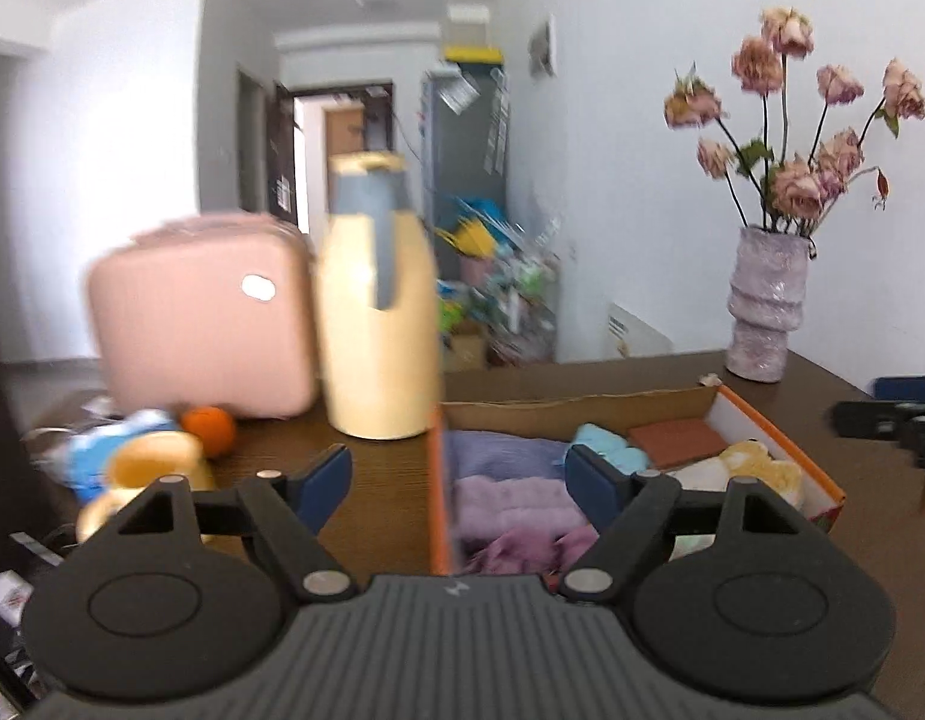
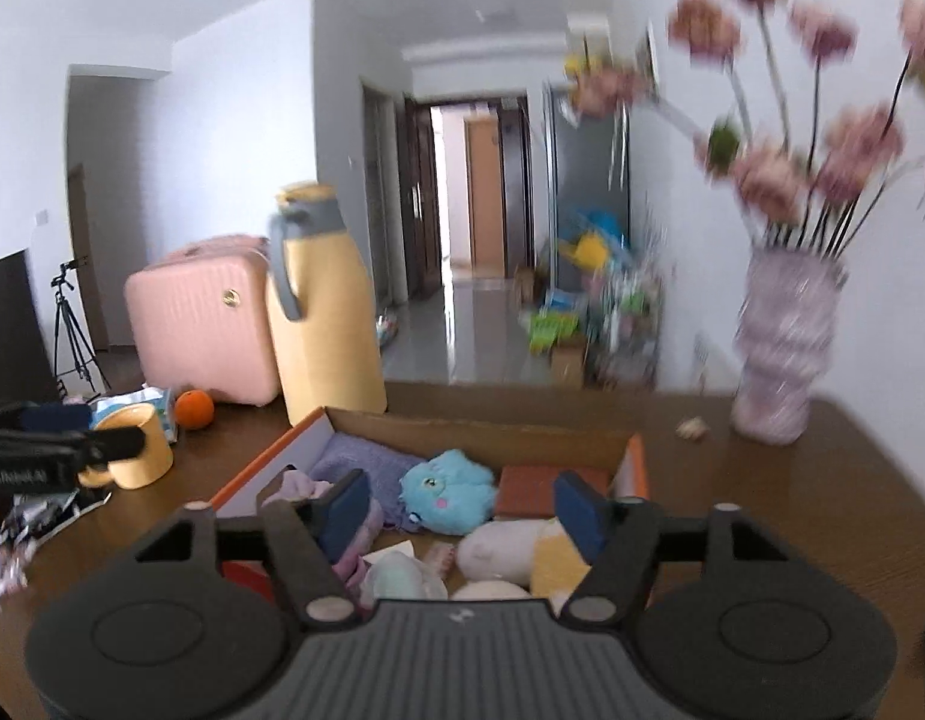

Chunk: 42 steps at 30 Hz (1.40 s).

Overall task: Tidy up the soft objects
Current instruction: 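Carry the wedge sponge and snack into the box and open both tools, then move both tools back toward the blue tissue pack on the table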

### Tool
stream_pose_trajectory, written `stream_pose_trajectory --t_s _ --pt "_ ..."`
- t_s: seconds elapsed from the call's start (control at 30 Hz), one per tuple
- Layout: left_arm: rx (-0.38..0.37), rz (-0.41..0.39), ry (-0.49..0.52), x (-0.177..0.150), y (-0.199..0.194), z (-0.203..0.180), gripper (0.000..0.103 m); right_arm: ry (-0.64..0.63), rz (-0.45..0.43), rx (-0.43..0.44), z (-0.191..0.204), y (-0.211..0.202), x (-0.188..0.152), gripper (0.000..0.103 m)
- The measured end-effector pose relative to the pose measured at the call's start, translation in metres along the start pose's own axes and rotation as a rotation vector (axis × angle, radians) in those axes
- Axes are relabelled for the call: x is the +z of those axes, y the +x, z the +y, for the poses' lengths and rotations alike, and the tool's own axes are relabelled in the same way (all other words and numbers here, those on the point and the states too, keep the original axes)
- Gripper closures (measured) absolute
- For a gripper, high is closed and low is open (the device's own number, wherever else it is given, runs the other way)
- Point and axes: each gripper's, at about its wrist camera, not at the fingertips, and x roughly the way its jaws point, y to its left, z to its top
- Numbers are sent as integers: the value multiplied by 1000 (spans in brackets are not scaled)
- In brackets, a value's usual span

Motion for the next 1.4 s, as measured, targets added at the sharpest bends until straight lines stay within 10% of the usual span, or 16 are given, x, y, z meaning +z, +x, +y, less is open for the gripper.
stream_pose_trajectory --t_s 0.3,0.67,1.03,1.4 --pt "111 -176 17 -66 -134 21 8 -18 -150 -79 27 -125 -63 17" --pt "100 -87 -6 -160 -211 9 6 54 -61 -35 72 -178 -171 11" --pt "84 -39 -35 -173 -197 12 6 39 -35 -66 86 -164 -171 8" --pt "72 76 -56 -173 -129 21 6 145 140 -43 77 -25 -139 16"
